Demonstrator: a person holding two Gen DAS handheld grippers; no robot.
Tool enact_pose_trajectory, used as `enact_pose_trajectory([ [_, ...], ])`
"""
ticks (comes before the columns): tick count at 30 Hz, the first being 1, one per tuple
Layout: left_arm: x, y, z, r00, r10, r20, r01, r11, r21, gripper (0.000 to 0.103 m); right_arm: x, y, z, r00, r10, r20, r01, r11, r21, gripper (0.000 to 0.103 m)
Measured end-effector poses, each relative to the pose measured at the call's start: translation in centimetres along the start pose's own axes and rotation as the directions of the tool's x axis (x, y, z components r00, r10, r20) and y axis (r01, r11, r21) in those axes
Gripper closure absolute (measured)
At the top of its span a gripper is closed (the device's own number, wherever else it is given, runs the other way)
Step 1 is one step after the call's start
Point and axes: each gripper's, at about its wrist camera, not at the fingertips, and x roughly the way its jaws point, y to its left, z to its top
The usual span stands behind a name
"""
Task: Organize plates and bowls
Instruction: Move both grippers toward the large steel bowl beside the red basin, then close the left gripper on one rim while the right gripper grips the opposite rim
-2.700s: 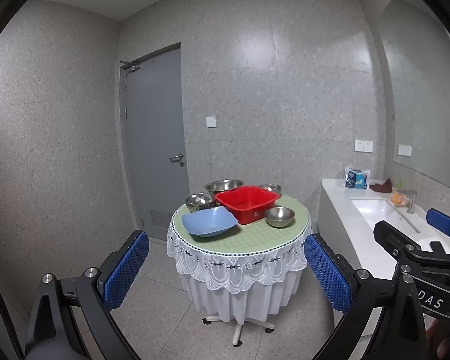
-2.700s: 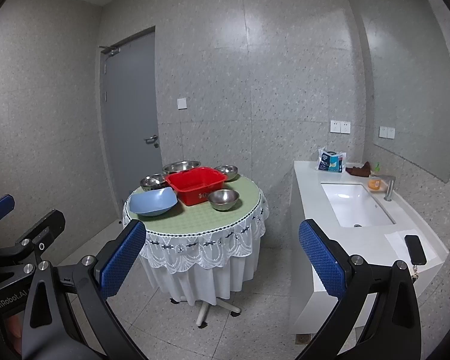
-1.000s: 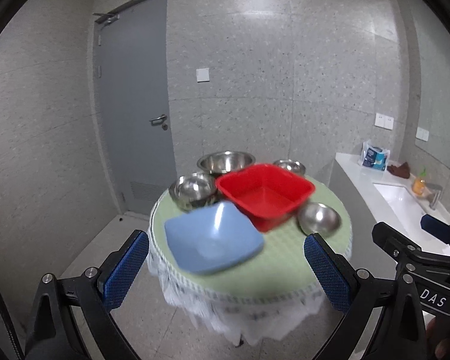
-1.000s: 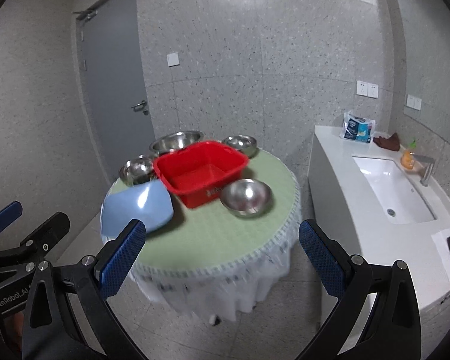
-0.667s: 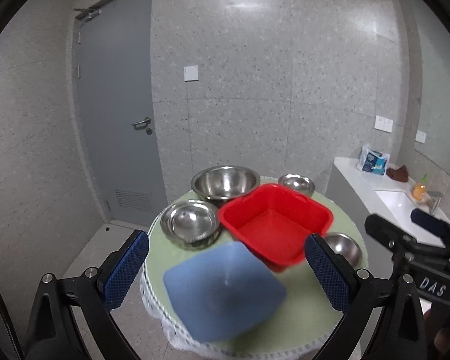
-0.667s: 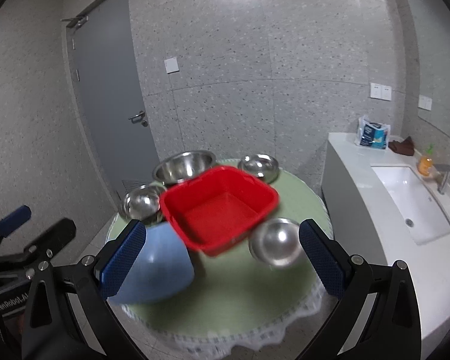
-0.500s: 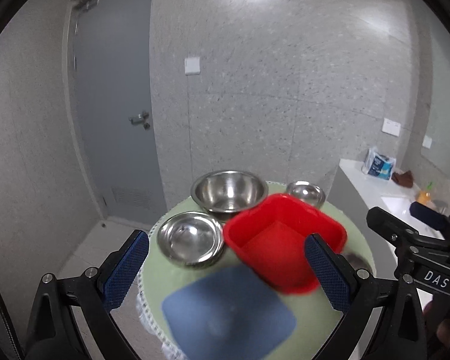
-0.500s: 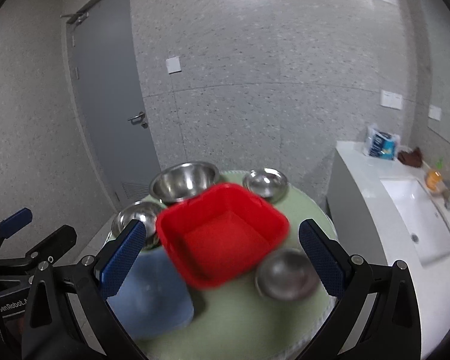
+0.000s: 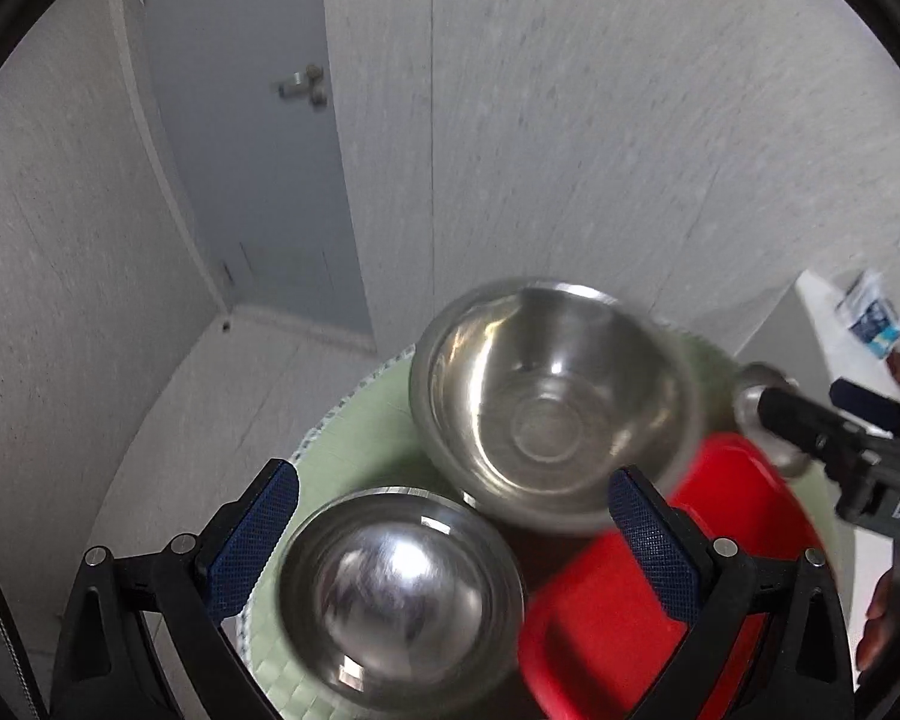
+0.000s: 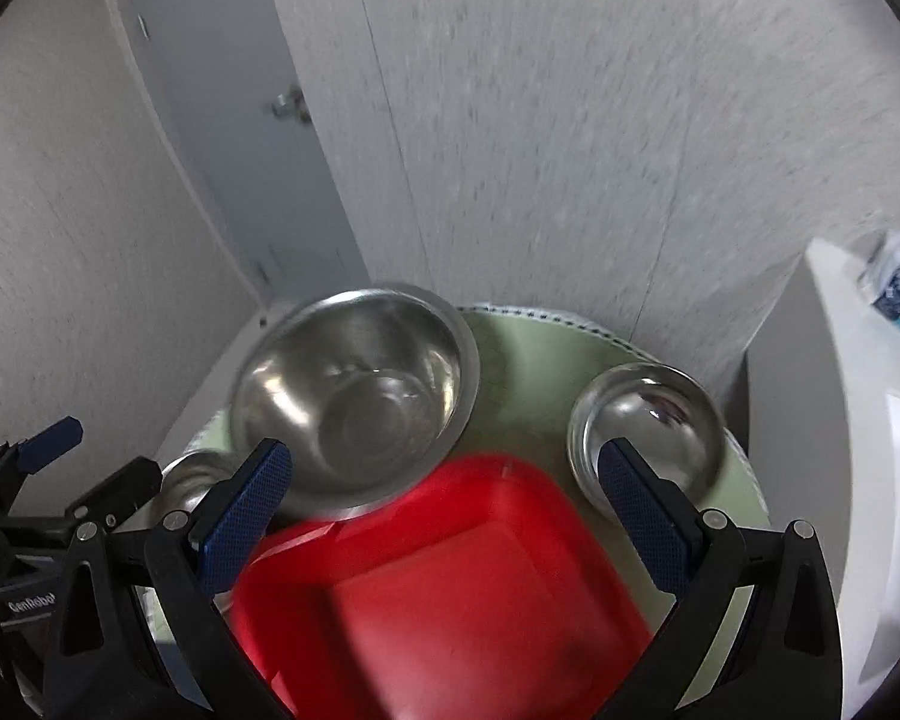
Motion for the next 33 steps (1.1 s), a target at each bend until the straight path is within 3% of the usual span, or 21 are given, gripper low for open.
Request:
enact_pose_trajectory([
  [6, 9.0, 0.3, 3.9, 0.991, 0.048, -0.126, -0.050, 0.999, -0.008, 0.026, 6.9, -0.8, 1.7, 0.993, -0.006, -0.120, -0.002, 0.998, -0.067, 0.000],
  [9, 12.5, 0.7, 4.8, 0.983, 0.056, -0.175, -0.060, 0.998, -0.018, 0.041, 9.7, -1.1, 1.4, 0.982, 0.019, -0.186, -0.031, 0.998, -0.063, 0.011],
  [10, 13.6, 1.0, 5.2, 0.980, 0.045, -0.192, -0.050, 0.998, -0.024, 0.044, 10.5, -1.3, 1.2, 0.978, 0.028, -0.207, -0.041, 0.997, -0.059, 0.020],
  [14, 17.7, 1.5, 6.5, 0.967, 0.005, -0.253, -0.014, 0.999, -0.034, 0.073, 12.6, -1.5, 0.5, 0.960, 0.105, -0.259, -0.117, 0.993, -0.029, 0.057],
  [16, 17.6, 1.7, 6.7, 0.968, 0.009, -0.252, -0.018, 0.999, -0.033, 0.077, 13.0, -1.3, 0.5, 0.954, 0.127, -0.270, -0.139, 0.990, -0.026, 0.073],
  [18, 18.1, 1.6, 7.1, 0.972, 0.012, -0.237, -0.022, 0.999, -0.038, 0.082, 13.0, -1.2, 0.7, 0.957, 0.131, -0.260, -0.144, 0.989, -0.032, 0.074],
  [25, 17.4, 1.2, 8.1, 0.989, -0.030, -0.145, 0.020, 0.997, -0.071, 0.081, 11.2, -0.4, 2.0, 0.975, 0.133, -0.177, -0.144, 0.988, -0.052, 0.074],
  [33, 11.0, -0.2, 7.3, 0.996, -0.085, 0.008, 0.085, 0.996, -0.034, 0.081, 2.2, 0.4, 2.1, 0.992, 0.120, -0.023, -0.121, 0.990, -0.065, 0.074],
])
